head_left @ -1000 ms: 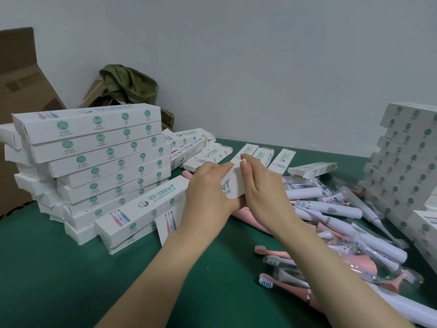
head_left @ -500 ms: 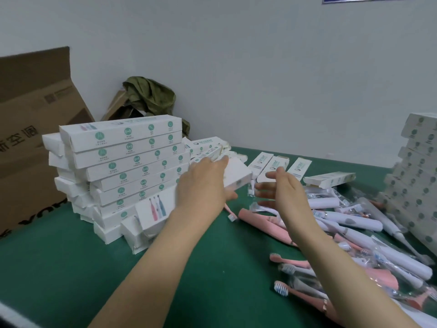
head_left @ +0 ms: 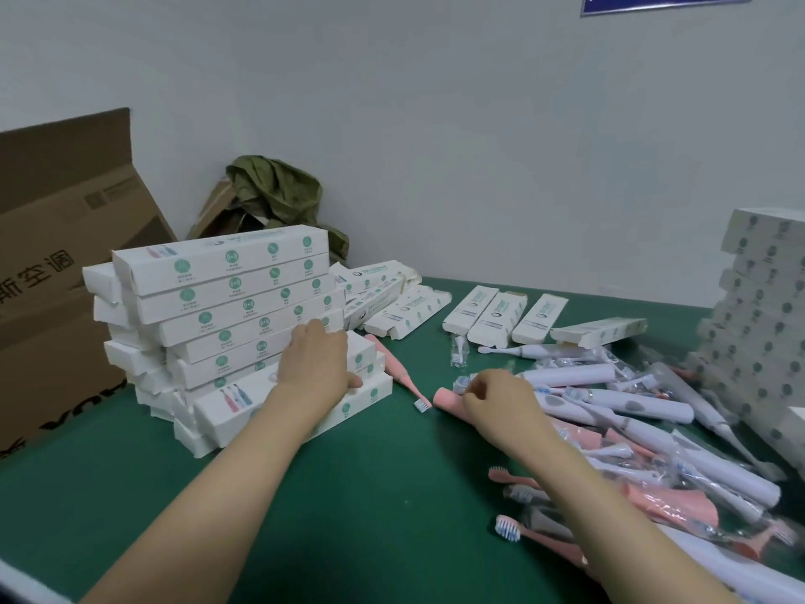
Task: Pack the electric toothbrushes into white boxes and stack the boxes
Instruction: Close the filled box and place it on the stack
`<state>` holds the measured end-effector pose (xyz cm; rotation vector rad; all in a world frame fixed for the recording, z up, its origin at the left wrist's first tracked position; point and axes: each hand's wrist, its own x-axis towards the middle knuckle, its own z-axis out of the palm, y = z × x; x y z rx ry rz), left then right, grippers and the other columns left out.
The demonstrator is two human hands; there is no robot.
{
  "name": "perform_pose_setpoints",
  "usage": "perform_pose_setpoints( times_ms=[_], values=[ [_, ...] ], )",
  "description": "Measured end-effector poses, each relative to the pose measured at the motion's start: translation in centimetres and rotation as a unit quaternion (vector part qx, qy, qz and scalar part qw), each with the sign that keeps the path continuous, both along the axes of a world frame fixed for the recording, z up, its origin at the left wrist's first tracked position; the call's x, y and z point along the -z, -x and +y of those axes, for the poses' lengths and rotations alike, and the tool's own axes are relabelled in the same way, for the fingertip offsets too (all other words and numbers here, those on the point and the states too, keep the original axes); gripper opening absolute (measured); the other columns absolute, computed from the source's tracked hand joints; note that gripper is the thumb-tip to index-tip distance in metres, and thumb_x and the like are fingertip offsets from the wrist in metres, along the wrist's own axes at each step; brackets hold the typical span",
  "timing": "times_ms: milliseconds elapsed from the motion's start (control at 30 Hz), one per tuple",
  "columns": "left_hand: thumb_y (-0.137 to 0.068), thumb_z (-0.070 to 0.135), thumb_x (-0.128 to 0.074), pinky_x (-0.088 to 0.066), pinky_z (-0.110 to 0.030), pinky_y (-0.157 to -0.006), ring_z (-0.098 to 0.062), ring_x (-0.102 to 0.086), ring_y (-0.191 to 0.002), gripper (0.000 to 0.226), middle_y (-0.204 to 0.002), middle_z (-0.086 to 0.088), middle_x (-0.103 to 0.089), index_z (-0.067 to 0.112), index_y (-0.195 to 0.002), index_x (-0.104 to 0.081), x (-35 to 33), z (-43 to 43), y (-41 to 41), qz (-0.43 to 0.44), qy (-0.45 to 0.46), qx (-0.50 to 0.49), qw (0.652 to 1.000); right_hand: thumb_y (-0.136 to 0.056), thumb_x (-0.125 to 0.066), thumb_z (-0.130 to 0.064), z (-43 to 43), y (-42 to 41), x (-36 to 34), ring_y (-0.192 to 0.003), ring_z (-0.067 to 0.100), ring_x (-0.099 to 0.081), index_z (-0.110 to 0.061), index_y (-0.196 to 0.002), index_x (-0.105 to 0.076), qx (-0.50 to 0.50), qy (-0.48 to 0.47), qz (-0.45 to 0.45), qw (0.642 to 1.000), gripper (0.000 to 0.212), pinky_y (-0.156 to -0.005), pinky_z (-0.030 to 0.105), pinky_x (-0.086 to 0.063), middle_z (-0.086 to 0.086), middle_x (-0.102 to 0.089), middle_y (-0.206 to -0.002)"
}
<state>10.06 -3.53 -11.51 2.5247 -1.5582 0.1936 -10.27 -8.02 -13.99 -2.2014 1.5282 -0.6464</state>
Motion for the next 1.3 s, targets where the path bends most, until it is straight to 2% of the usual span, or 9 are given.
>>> perform_pose_setpoints(
  times_ms=[133,300,433,567,833,933,1067,1200,1300],
  values=[
    [-0.085,0.046,-0.064,-0.036,-0.029,-0.083,-0.025,-0.035,-0.119,0.051,-0.128,-0.007,-0.043,0.017,-0.125,-0.051,0.4,0.0,1.8,-0.055,0.064,0.053,0.995,-0.084,-0.049,-0.023,-0.3,1.1,-0.5,-0.090,0.033,-0.061,0.000,-0.091,-0.065,0.007,0.003,0.014,1.000,0.028,-0.071,0.035,-0.048,0.015,-0.068,-0.089],
    [-0.089,0.035,-0.060,-0.044,-0.035,-0.083,-0.026,-0.048,-0.113,0.040,-0.117,-0.007,-0.056,0.015,-0.123,-0.055,-1.0,-4.4,4.9,0.049,0.136,0.157,0.977,-0.085,-0.047,-0.007,-2.3,3.9,-1.1,-0.093,0.030,-0.060,-0.003,-0.094,-0.066,0.067,0.064,0.025,0.995,0.022,-0.078,0.035,-0.050,0.014,-0.068,-0.098],
    [-0.090,0.028,-0.057,-0.047,-0.034,-0.078,-0.028,-0.055,-0.104,0.031,-0.111,-0.009,-0.059,0.008,-0.113,-0.058,-1.3,-11.2,7.7,0.086,0.084,0.196,0.973,-0.091,-0.050,-0.020,-3.9,6.4,-0.6,-0.113,0.029,-0.047,-0.011,-0.117,-0.056,0.099,0.091,0.119,0.984,0.028,-0.092,0.034,-0.042,0.012,-0.054,-0.124],
    [-0.090,0.027,-0.055,-0.039,-0.030,-0.063,-0.026,-0.054,-0.089,0.021,-0.104,-0.011,-0.059,0.007,-0.095,-0.052,-0.3,-16.8,8.9,0.089,0.028,0.189,0.977,-0.093,-0.048,-0.036,-4.7,6.7,0.5,-0.125,0.032,-0.036,-0.024,-0.135,-0.042,0.067,0.044,0.160,0.984,0.045,-0.102,0.037,-0.033,0.010,-0.039,-0.140],
    [-0.088,0.044,-0.057,-0.042,-0.043,-0.097,-0.034,-0.037,-0.125,0.057,-0.136,-0.015,-0.041,0.009,-0.131,-0.044,3.3,-22.2,11.0,0.080,-0.042,0.164,0.982,-0.093,-0.043,-0.035,-4.9,6.2,3.0,-0.120,0.029,-0.033,-0.023,-0.128,-0.040,0.035,0.055,0.149,0.987,0.037,-0.103,0.036,-0.028,0.006,-0.033,-0.132],
    [-0.091,0.030,-0.055,-0.044,-0.042,-0.093,-0.031,-0.042,-0.120,0.037,-0.129,-0.014,-0.046,0.009,-0.121,-0.052,3.2,-22.5,11.6,0.061,-0.030,0.182,0.981,-0.093,-0.043,-0.036,-5.6,6.6,2.7,-0.122,0.028,-0.031,-0.024,-0.129,-0.039,0.036,0.053,0.147,0.987,0.038,-0.105,0.036,-0.027,0.005,-0.031,-0.134],
    [-0.089,0.001,-0.049,-0.043,-0.033,-0.073,-0.030,-0.057,-0.104,0.020,-0.113,-0.012,-0.059,0.006,-0.107,-0.057,2.2,-20.7,12.0,0.004,-0.016,0.199,0.980,-0.093,-0.044,-0.037,-6.0,6.8,2.5,-0.123,0.030,-0.033,-0.022,-0.129,-0.040,0.046,0.050,0.159,0.985,0.039,-0.104,0.036,-0.029,0.006,-0.032,-0.136],
    [-0.085,-0.006,-0.048,-0.037,-0.031,-0.060,-0.026,-0.053,-0.077,0.016,-0.094,-0.011,-0.062,0.009,-0.079,-0.050,0.1,-16.1,10.7,-0.018,0.086,0.197,0.976,-0.093,-0.045,-0.036,-6.0,7.2,2.4,-0.126,0.031,-0.031,-0.023,-0.128,-0.042,0.051,0.037,0.158,0.985,0.038,-0.105,0.038,-0.028,0.009,-0.031,-0.140],
    [-0.089,-0.001,-0.047,-0.045,-0.038,-0.064,-0.027,-0.055,-0.078,0.018,-0.090,-0.012,-0.064,0.005,-0.091,-0.064,-1.2,-12.3,9.0,0.050,0.217,0.180,0.958,-0.092,-0.047,-0.035,-5.9,7.1,2.1,-0.129,0.031,-0.030,-0.023,-0.129,-0.044,0.048,0.031,0.149,0.987,0.038,-0.106,0.039,-0.027,0.009,-0.031,-0.143]
  ],
)
